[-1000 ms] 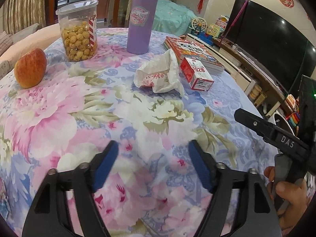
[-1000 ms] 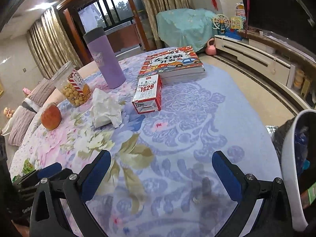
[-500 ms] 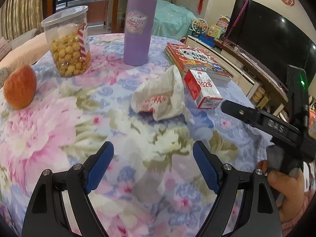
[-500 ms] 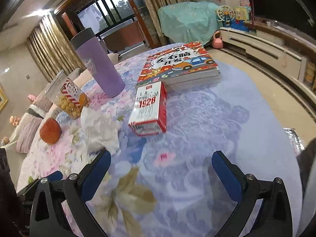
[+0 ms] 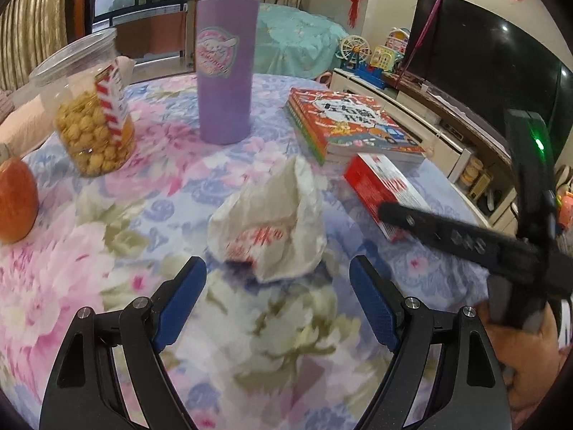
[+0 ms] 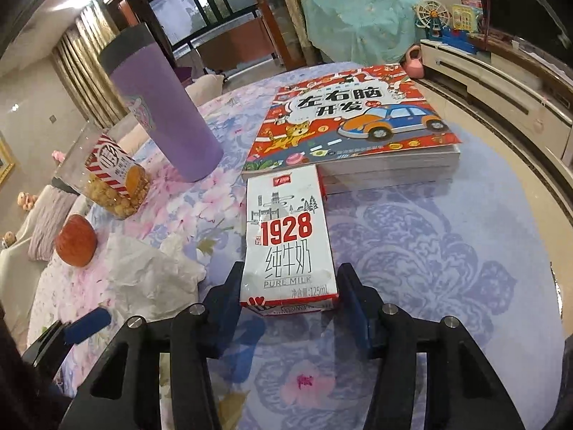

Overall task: Collect trash
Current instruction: 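Grasp the crumpled white tissue with the left tool while the right tool grasps the white milk carton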

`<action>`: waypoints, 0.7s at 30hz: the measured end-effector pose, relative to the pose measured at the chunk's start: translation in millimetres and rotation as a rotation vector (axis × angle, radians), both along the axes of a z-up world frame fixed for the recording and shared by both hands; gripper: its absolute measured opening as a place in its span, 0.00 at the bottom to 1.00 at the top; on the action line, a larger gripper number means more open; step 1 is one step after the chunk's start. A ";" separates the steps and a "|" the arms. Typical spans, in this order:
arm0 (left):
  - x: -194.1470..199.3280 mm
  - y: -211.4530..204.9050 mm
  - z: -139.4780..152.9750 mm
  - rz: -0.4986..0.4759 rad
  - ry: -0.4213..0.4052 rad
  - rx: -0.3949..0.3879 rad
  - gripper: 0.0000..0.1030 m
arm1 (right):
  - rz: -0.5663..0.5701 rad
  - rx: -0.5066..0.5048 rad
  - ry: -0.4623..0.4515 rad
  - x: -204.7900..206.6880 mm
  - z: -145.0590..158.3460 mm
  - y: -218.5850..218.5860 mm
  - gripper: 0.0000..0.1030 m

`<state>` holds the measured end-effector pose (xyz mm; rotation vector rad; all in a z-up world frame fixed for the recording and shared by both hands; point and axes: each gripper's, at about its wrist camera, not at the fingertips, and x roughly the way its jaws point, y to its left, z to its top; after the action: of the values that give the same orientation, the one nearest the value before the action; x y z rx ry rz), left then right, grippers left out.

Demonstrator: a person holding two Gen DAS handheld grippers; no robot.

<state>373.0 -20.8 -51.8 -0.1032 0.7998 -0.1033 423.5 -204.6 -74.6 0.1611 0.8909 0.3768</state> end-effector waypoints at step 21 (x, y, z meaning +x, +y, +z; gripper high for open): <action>-85.2 6.6 0.4 -0.044 0.035 -0.124 0.07 | -0.070 0.082 -0.043 -112.2 10.1 -57.5 0.50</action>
<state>287.8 -14.2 -51.4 -0.2047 0.8304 -0.1933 311.4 -262.1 -64.5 0.2586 0.8261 0.3503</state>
